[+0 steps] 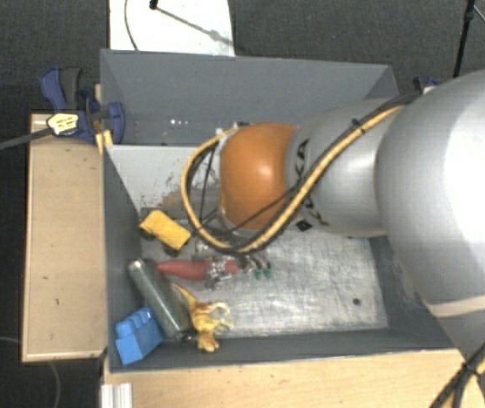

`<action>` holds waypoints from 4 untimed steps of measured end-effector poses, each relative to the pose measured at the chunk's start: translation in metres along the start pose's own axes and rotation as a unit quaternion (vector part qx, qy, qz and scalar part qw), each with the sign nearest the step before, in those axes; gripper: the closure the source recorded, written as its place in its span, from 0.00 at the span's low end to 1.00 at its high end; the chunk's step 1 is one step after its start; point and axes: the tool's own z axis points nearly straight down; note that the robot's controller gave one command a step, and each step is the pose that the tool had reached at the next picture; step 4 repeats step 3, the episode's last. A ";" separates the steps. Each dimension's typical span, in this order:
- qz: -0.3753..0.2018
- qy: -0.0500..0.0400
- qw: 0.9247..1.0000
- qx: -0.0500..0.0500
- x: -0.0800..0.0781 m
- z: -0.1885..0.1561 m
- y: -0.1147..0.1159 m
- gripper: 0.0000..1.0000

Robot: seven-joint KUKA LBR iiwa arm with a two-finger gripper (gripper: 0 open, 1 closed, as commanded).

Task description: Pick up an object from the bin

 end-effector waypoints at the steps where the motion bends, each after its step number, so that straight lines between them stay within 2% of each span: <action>1: 0.000 -0.002 1.000 -0.001 -0.001 -0.021 0.000 1.00; 3: 0.000 -0.002 1.000 -0.001 -0.001 -0.058 0.001 1.00; 4: 0.000 -0.002 1.000 -0.001 -0.001 -0.058 0.001 1.00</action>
Offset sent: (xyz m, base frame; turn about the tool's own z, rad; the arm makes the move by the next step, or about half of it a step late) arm -0.0001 0.0000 0.0885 0.0000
